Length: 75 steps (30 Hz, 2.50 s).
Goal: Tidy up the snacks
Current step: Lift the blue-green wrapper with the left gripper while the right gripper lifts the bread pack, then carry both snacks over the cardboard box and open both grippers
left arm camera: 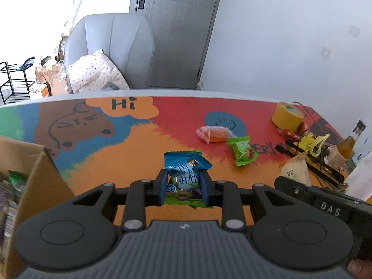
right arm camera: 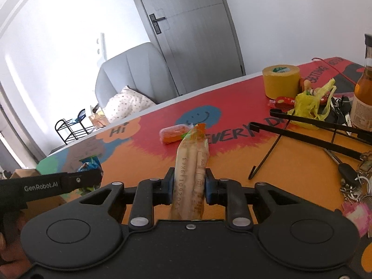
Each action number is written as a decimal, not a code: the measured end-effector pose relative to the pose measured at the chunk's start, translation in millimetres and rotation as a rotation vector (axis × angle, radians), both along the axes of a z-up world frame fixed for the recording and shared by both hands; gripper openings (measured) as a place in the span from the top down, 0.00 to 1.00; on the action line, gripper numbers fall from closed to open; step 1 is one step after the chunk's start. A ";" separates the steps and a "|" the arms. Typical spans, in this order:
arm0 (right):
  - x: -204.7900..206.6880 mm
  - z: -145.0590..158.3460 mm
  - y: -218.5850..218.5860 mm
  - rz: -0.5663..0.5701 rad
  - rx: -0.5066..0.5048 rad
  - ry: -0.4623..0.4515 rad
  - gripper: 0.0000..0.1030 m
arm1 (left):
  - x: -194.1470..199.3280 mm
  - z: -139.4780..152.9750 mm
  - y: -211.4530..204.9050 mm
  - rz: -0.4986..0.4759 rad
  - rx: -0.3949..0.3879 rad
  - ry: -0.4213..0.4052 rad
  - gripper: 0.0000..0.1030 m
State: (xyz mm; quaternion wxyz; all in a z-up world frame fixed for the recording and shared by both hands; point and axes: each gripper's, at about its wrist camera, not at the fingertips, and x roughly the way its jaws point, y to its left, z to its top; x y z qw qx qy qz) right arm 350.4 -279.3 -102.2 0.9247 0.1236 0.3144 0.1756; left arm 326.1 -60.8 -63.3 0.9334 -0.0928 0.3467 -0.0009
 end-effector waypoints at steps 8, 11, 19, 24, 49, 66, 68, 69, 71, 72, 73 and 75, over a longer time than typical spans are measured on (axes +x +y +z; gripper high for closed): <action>-13.7 15.4 10.8 0.030 0.020 -0.022 0.78 | -20.5 20.5 8.8 0.008 0.004 -0.040 0.73; -18.5 22.8 18.1 0.046 0.022 -0.034 0.78 | -29.7 29.5 13.9 0.013 0.006 -0.059 0.73; -37.6 40.7 42.8 0.097 0.019 -0.068 0.78 | -54.1 47.0 31.2 0.030 0.011 -0.090 0.73; -46.8 50.7 56.3 0.130 0.031 -0.085 0.78 | -71.1 58.1 43.9 0.046 0.017 -0.114 0.73; -71.1 72.2 137.9 0.267 0.003 -0.131 0.78 | -120.3 71.5 124.8 0.160 0.018 -0.114 0.73; -80.3 76.4 193.6 0.343 -0.036 -0.137 0.78 | -139.7 56.1 167.2 0.207 0.001 -0.087 0.64; -80.4 77.3 199.7 0.349 -0.035 -0.139 0.78 | -141.5 56.8 170.8 0.204 -0.008 -0.093 0.53; -80.8 77.6 202.2 0.352 -0.034 -0.140 0.78 | -142.7 57.5 173.2 0.206 -0.017 -0.097 0.50; -80.6 78.1 206.1 0.355 -0.028 -0.138 0.77 | -145.2 59.0 177.2 0.221 -0.025 -0.102 0.46; -81.0 78.1 207.3 0.358 -0.022 -0.137 0.76 | -146.3 59.5 179.3 0.229 -0.025 -0.102 0.43; -81.2 78.4 208.1 0.363 -0.012 -0.136 0.74 | -145.3 59.6 181.3 0.236 -0.026 -0.100 0.43; -82.4 78.6 209.7 0.372 -0.004 -0.138 0.65 | -145.3 59.5 183.9 0.249 -0.029 -0.096 0.38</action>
